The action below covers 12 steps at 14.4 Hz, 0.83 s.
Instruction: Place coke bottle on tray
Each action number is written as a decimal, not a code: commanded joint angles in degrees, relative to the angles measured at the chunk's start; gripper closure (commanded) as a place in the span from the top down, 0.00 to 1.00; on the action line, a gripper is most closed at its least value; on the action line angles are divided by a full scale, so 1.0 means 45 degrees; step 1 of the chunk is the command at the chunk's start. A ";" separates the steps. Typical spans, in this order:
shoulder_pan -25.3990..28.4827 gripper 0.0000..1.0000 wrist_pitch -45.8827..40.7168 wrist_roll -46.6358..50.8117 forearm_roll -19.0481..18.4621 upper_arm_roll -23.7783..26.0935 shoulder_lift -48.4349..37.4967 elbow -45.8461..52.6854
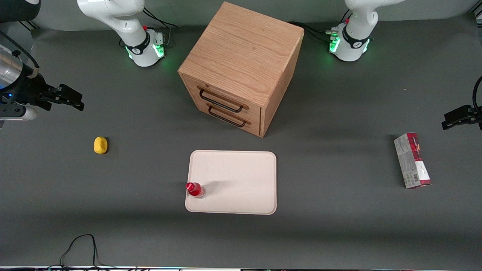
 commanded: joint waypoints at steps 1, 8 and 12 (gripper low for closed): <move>-0.0213 1.00 0.0387 -0.0566 0.0167 -0.0383 -0.0514 -0.0713; -0.0738 1.00 0.0387 -0.1898 0.0167 -0.1210 -0.0378 -0.0693; -0.0508 1.00 0.0387 -0.1664 0.0148 -0.1091 -0.0260 -0.0693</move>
